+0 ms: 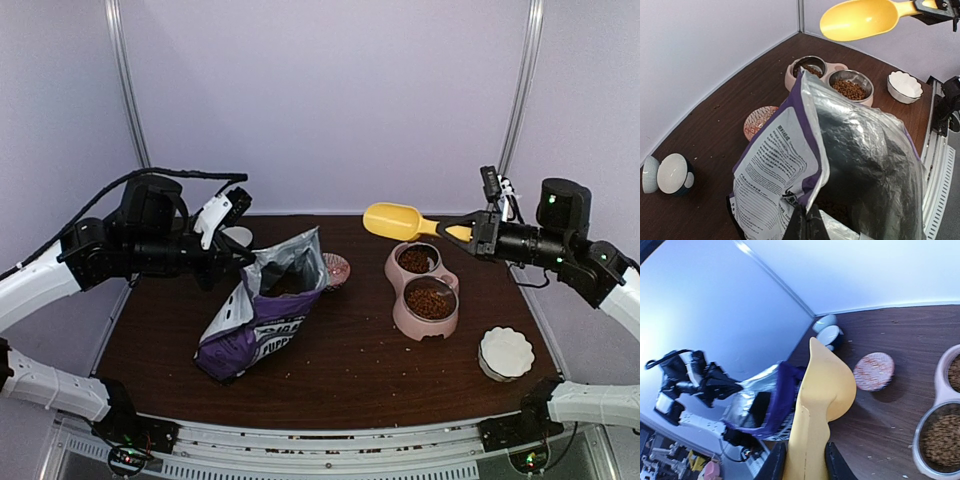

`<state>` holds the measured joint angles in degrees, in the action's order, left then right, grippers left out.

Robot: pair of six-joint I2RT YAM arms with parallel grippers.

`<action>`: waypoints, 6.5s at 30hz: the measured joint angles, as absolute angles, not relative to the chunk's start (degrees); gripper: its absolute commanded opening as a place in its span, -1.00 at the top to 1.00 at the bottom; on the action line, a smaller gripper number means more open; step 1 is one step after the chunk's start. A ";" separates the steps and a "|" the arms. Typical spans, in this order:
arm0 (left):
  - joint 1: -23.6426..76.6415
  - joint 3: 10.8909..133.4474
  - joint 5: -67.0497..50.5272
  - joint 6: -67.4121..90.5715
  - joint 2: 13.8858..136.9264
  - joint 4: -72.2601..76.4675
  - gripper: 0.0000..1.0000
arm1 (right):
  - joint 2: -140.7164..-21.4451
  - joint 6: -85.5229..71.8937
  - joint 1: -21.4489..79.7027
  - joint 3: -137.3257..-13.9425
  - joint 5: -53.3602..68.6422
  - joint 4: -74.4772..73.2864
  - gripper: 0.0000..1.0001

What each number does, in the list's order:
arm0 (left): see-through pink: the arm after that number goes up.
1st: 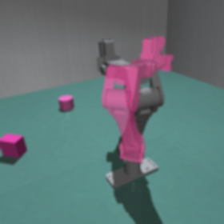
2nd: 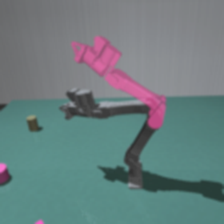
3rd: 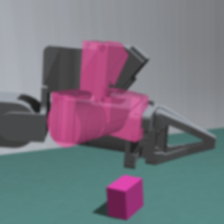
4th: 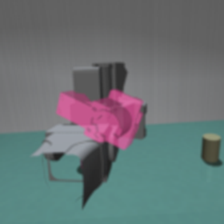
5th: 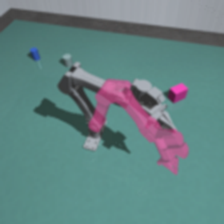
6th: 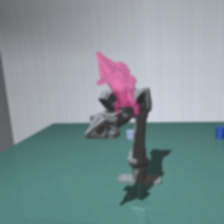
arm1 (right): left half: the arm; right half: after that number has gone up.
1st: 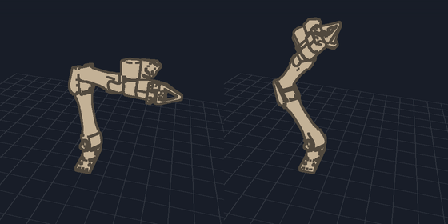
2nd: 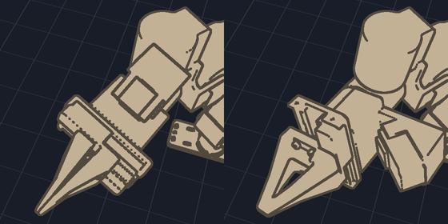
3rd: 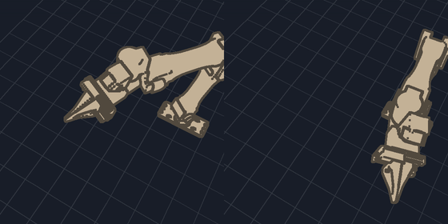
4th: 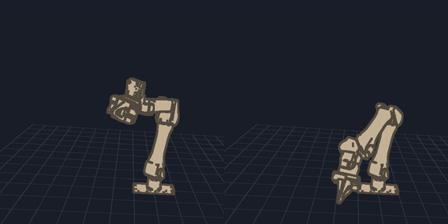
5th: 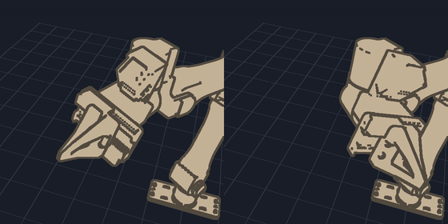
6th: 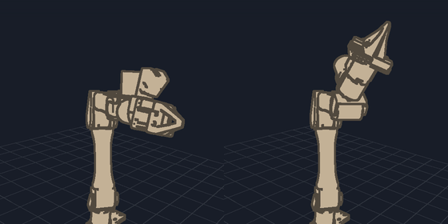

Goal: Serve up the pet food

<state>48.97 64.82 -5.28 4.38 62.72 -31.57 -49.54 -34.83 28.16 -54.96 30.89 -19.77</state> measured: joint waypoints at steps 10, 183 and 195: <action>49.32 64.82 -9.32 4.36 64.34 -30.39 1.00 | -48.47 -40.27 51.70 -53.89 23.53 -15.90 0.75; 65.41 74.48 22.81 22.70 71.05 -44.05 1.00 | -58.22 -80.38 54.76 -30.81 27.18 31.97 0.77; 64.03 74.35 23.09 22.70 71.31 -42.83 1.00 | -50.24 -81.47 48.03 -30.46 25.93 27.64 0.76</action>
